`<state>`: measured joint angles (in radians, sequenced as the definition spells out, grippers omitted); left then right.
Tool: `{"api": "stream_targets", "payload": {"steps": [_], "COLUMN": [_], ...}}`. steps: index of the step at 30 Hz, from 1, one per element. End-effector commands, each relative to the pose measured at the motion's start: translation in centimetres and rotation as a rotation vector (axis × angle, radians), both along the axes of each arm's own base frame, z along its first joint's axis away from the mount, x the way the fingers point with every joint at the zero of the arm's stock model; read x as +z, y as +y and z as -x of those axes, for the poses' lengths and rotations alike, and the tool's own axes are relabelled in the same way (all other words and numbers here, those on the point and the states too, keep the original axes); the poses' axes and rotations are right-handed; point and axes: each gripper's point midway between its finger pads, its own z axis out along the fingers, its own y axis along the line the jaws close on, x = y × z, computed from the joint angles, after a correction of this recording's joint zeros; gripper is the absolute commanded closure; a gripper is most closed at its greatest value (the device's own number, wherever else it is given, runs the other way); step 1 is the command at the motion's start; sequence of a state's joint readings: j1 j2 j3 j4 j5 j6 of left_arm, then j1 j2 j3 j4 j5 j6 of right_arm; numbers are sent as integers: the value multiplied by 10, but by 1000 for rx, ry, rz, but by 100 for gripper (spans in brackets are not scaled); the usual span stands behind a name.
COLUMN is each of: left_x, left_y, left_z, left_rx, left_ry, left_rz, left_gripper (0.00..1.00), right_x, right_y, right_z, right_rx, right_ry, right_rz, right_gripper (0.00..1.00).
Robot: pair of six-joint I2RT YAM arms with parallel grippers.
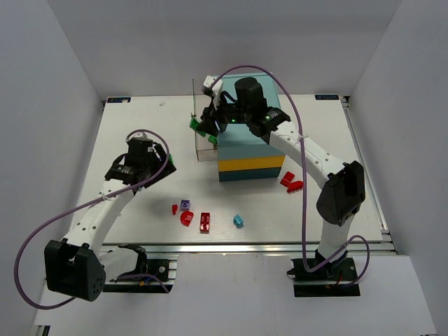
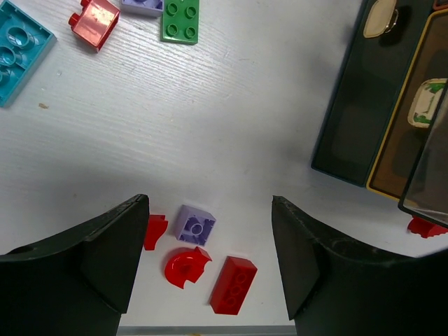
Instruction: Sort the legos into containers by color
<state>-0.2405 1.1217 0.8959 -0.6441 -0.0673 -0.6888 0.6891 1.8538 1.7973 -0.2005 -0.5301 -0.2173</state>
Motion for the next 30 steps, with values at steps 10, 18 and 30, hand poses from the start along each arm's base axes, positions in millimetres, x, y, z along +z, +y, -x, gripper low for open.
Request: {"api": "stream_targets", "payload": {"steps": [10,18,30], "left_x": [-6,-41,-90], "left_y": [-5,0,4], "left_z": [-33,-66,-111], "left_rx": [-19,29,4], "left_ry": [-6,73,225], "left_rz": [-27,-99,-241], "left_gripper": [20,41,29], "right_x": [45,79,80], "right_y": [-15,-72,-152], "right_z": [6,25,39], "right_rx": [-1,-77,-248], "right_ry": [-67,-122,-170], "right_rz": [-86,-168,-167], "right_gripper": [46,73,39]}}
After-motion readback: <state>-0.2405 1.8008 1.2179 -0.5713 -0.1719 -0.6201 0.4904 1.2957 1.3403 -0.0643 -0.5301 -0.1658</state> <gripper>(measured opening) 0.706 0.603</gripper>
